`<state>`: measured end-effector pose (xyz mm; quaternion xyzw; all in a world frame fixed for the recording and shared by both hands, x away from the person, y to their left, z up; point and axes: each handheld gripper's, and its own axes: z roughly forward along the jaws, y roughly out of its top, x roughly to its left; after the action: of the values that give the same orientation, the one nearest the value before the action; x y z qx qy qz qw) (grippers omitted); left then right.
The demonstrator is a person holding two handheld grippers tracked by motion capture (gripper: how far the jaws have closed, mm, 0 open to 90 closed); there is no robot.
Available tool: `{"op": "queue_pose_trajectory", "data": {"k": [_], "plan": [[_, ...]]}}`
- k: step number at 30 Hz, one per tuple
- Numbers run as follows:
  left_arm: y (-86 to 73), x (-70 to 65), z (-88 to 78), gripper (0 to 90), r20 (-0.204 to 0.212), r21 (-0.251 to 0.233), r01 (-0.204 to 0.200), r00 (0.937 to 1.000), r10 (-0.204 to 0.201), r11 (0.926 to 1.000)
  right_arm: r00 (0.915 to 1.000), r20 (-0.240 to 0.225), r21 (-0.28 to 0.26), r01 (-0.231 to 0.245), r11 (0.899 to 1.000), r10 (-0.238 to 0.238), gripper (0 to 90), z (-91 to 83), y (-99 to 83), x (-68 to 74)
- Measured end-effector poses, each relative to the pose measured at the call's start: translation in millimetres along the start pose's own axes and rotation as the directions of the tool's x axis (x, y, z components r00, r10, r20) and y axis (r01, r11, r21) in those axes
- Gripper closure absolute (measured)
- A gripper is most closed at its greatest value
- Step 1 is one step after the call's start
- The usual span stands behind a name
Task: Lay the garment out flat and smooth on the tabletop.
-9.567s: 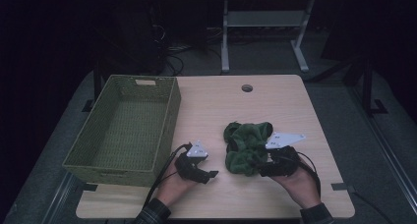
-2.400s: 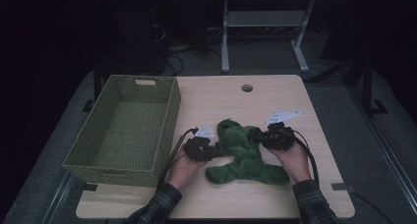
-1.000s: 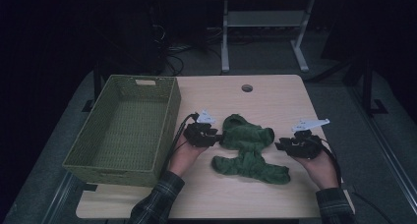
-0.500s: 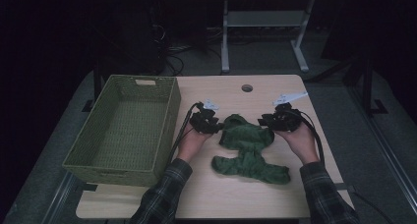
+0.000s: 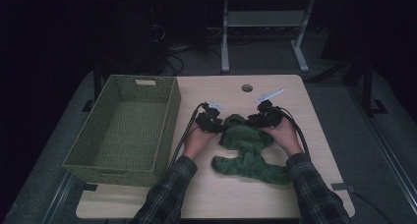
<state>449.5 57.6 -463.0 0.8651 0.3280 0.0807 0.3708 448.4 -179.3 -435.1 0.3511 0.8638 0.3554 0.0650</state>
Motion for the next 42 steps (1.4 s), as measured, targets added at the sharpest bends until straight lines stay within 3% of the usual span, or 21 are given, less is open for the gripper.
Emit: {"op": "queue_pose_trajectory", "data": {"k": [4, 6, 8, 14, 18, 22, 28, 32, 42], "plan": [[2.2, -0.6, 3.2, 73.1, 0.009, 0.016, -0.011, 0.9999, 0.011, 0.9998, 0.9998, 0.018, 0.035, 0.003, 0.999, -0.004, 71.7, 9.7, 0.1, -1.5], [3.8, -0.8, 4.9, 82.6, 0.015, 0.024, -0.019, 0.9997, 0.018, 0.9995, 0.9998, 0.022, 0.047, -0.006, 0.999, 0.005, 80.7, 11.9, -0.7, -3.7], [5.5, -0.8, 4.0, 86.8, 0.011, 0.027, -0.022, 0.9997, 0.022, 0.9994, 0.9995, 0.029, 0.041, -0.01, 0.999, 0.009, 84.4, 10.7, -2.1, -5.6], [20.9, 0.1, -15.1, 87.5, -0.03, -0.048, -0.046, 0.9986, 0.044, 0.9978, 0.9981, 0.062, -0.04, -0.007, 0.999, 0.009, 86.5, -17.4, -2.8, -10.2], [39.5, -6.2, -28.1, 87.4, -0.065, -0.093, -0.098, 0.9936, 0.093, 0.9908, 0.9959, 0.09, -0.099, 0.016, 0.995, -0.007, 87.2, -39.9, 1.3, -9.5], [49.5, -9.6, -24.2, 86.0, -0.083, -0.101, -0.125, 0.9897, 0.117, 0.987, 0.9927, 0.121, -0.129, 0.02, 0.991, -0.005, 87.0, -48.9, 0.9, -10.5], [50.0, -2.6, 1.7, 83.0, -0.09, -0.07, -0.11, 0.9905, 0.103, 0.9915, 0.9867, 0.153, -0.108, -0.039, 0.993, 0.055, 86.8, -35.2, -6.9, -24.5], [48.3, 2.6, 9.7, 72.5, -0.086, -0.053, -0.095, 0.9922, 0.09, 0.9941, 0.9826, 0.165, -0.102, -0.068, 0.992, 0.085, 86.1, -28.1, -10.8, -32.1], [43.7, 3.1, 12.3, 58.2, -0.024, 0.0, -0.099, 0.9948, 0.099, 0.9951, 0.9857, 0.111, -0.091, -0.117, 0.989, 0.127, 68.7, -25.0, -28.4, -36.9]]}}
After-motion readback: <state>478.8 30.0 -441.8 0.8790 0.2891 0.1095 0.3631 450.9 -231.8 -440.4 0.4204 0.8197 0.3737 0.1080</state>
